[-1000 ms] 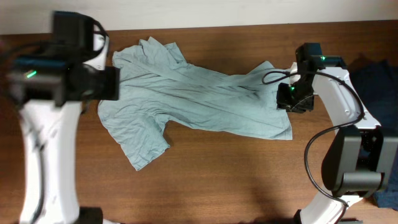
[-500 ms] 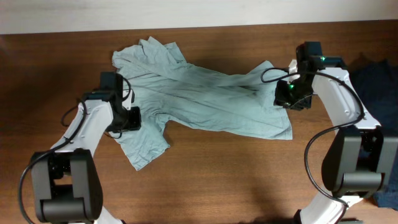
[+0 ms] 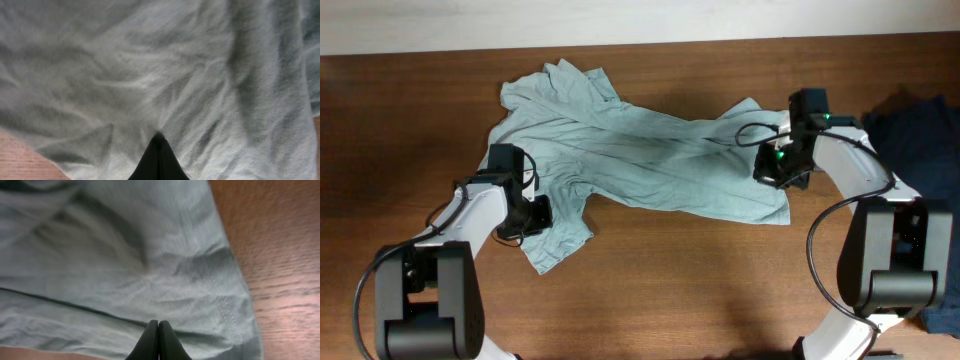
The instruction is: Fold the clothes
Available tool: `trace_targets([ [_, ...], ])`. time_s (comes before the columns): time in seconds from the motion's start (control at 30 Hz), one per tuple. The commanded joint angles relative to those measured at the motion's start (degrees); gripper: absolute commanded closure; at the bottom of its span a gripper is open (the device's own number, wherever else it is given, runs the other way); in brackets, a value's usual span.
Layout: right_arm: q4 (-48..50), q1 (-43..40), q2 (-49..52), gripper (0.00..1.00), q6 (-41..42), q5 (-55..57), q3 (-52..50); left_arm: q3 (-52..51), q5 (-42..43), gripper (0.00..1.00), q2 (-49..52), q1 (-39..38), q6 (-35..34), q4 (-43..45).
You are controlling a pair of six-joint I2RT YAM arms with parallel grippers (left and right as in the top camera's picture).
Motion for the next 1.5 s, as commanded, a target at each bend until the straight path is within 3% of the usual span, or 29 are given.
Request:
trace_targets([
  [0.0,2.4,-0.1,0.2,0.96,2.2,-0.5,-3.7,-2.0,0.5,0.99,-0.7,1.0,-6.8,-0.7],
  [0.23,7.3,-0.1,0.2,0.96,3.2,0.0,-8.7,-2.0,-1.0,0.99,-0.7,4.6,-12.5,-3.8],
  [0.4,6.5,-0.1,0.2,0.96,7.9,9.2,-9.9,-2.0,-1.2,0.99,-0.7,8.7,-13.1,-6.8],
  [0.7,5.4,-0.2,0.2,0.96,11.2,16.6,-10.7,-2.0,-1.2,0.99,-0.8,16.9,-10.4,-11.1],
  [0.83,2.0,-0.2,0.2,0.96,16.4,20.0,-10.7,-2.0,-1.2,0.99,-1.0,18.7,-10.0,-13.1],
  [1.03,-3.2,-0.2,0.2,0.96,17.0,21.7,-10.7,-2.0,-1.9,0.99,-2.3,19.5,-8.5,-16.0],
  [1.27,-4.6,-0.2,-0.8,0.96,16.4,21.6,-10.7,-1.9,-4.0,0.99,-9.7,19.5,-6.8,-18.4],
  [1.47,1.0,-0.2,-10.3,0.96,11.9,17.6,-10.6,0.2,-4.0,0.95,-20.9,16.8,-1.0,-16.8],
])
